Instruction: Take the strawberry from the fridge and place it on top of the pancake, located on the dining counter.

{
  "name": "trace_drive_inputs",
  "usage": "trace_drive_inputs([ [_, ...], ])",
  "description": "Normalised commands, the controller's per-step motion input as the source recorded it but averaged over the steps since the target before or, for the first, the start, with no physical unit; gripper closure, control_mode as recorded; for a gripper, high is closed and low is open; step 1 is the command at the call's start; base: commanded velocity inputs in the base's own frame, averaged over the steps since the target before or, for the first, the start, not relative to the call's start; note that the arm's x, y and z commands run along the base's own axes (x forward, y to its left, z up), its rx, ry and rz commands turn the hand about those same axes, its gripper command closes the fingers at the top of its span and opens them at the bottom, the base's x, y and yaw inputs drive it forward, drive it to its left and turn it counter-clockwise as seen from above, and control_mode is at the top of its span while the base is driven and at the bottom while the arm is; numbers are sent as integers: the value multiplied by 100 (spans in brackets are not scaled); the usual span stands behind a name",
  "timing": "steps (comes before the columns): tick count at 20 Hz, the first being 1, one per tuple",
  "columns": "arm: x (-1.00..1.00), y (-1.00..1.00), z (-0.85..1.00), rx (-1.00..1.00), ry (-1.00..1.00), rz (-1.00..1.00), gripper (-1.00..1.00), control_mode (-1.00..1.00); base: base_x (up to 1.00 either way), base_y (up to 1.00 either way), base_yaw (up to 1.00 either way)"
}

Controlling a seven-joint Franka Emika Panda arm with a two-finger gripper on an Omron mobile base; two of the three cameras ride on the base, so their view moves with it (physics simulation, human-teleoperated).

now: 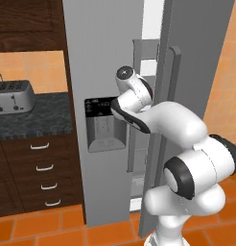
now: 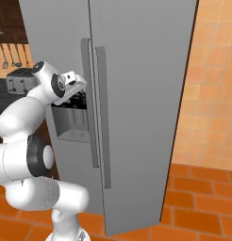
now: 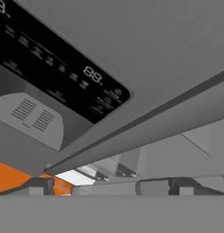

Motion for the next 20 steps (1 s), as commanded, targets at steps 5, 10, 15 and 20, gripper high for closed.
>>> trace_drive_inputs([
  [5, -1, -31, 0, 0, 0, 0, -100, -100, 0, 0, 0],
  [10, 13, -13, 0, 0, 0, 1, -100, -100, 0, 0, 0],
  [15, 23, -2, 0, 0, 0, 3, -100, -100, 0, 0, 0],
  [20, 5, -25, 0, 0, 0, 1, -100, -100, 0, 0, 0],
])
